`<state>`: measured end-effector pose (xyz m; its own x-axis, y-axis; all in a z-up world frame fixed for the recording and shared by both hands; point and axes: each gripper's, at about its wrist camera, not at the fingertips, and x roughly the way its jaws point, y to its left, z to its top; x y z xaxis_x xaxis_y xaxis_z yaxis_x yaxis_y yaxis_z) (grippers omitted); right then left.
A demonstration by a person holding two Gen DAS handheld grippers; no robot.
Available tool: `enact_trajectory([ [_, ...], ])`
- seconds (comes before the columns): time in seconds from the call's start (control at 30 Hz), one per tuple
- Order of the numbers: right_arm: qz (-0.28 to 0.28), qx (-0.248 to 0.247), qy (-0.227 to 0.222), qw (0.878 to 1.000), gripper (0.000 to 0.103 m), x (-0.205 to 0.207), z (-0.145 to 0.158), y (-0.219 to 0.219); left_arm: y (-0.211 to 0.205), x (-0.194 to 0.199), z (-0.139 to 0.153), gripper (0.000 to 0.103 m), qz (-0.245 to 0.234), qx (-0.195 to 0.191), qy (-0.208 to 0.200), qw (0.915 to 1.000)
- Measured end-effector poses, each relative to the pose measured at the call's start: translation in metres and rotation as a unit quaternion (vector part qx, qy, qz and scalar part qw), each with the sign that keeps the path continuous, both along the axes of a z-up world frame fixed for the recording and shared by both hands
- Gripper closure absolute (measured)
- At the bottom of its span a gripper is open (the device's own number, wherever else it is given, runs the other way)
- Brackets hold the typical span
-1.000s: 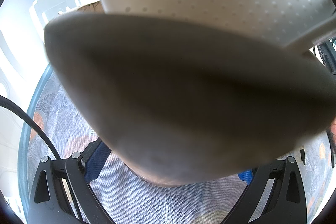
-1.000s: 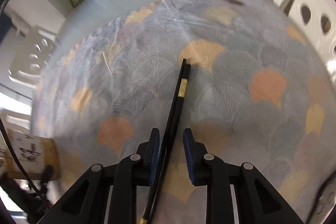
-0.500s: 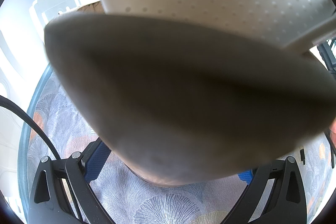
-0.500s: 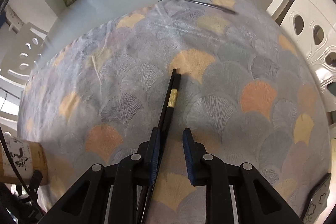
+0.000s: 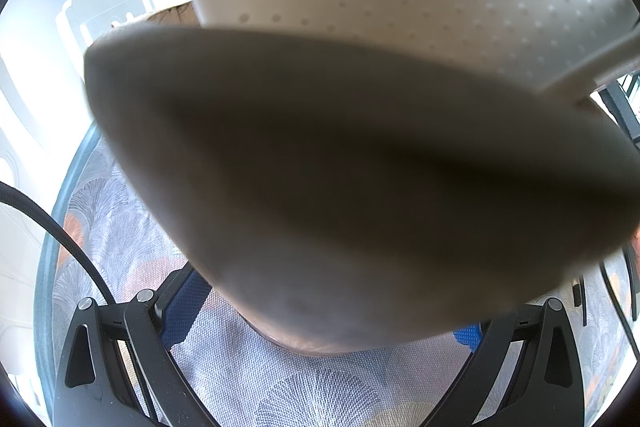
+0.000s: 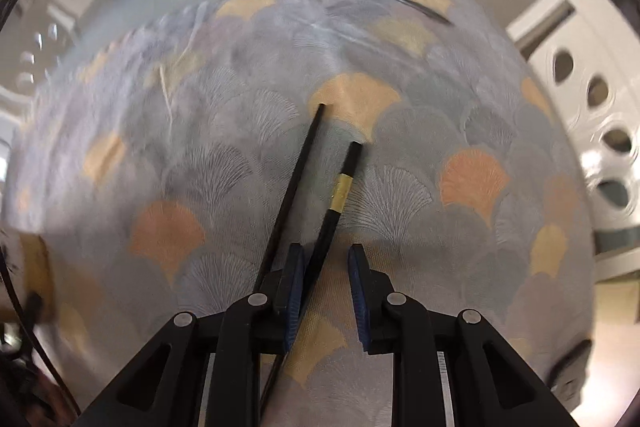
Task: Organize utensils
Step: 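Close the right tool on one black chopstick, then lift the chopstick with the right tool toward the wooden cup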
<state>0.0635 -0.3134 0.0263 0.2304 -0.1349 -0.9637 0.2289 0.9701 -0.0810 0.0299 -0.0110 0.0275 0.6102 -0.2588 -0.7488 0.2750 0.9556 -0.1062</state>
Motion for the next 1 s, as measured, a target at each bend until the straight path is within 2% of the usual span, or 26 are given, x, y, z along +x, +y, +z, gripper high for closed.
enact_trajectory([
  [0.23,0.001,-0.011,0.007,1.000,0.082,0.027,-0.004,0.005,0.000,0.000,0.000,0.003,0.000,0.000,0.000,1.0000],
  [0.33,0.016,-0.006,0.000,1.000,0.093,0.026,-0.003,0.007,0.000,0.000,0.000,0.003,0.000,0.000,0.000,1.0000],
  [0.47,0.013,0.009,-0.010,1.000,0.097,0.011,0.002,0.007,0.000,0.000,0.000,0.003,0.000,0.000,0.000,1.0000],
  [0.6,0.003,0.061,-0.068,0.996,0.097,-0.024,0.033,-0.004,-0.001,0.000,0.000,0.003,0.000,0.000,0.000,1.0000],
  [0.77,-0.003,0.083,-0.154,0.984,0.097,-0.070,0.089,-0.008,0.000,0.000,0.000,0.003,0.000,0.000,0.000,1.0000],
  [1.0,-0.005,0.089,-0.258,0.962,0.097,-0.093,0.162,0.007,-0.002,0.000,0.000,0.003,0.000,-0.002,0.001,1.0000],
])
